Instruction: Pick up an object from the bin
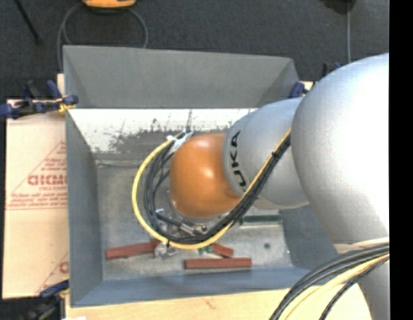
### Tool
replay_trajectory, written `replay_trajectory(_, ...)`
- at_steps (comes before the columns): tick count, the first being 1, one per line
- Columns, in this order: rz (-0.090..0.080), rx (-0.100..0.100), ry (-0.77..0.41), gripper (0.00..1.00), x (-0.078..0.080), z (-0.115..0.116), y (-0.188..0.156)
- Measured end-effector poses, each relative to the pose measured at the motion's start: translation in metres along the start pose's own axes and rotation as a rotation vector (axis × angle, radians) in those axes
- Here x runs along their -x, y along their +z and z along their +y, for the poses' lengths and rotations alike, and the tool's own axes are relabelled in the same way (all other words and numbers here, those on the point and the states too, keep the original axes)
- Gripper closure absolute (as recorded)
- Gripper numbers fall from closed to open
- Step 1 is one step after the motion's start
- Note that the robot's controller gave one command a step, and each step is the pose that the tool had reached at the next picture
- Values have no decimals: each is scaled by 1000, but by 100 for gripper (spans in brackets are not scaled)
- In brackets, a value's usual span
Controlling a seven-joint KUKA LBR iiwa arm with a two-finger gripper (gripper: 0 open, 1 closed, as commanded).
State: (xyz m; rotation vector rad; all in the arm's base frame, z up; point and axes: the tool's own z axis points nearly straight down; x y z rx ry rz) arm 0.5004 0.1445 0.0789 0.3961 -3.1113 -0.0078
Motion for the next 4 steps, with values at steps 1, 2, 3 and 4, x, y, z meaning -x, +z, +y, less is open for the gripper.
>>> replay_trajectory(1,0,0,0,100,0,0,0)
replay_trajectory(2,0,0,0,100,-1,0,-2)
replay_trajectory(3,0,-3,1,100,-3,-1,-15)
replay_trajectory(4,-1,-5,3,100,-3,-2,-37)
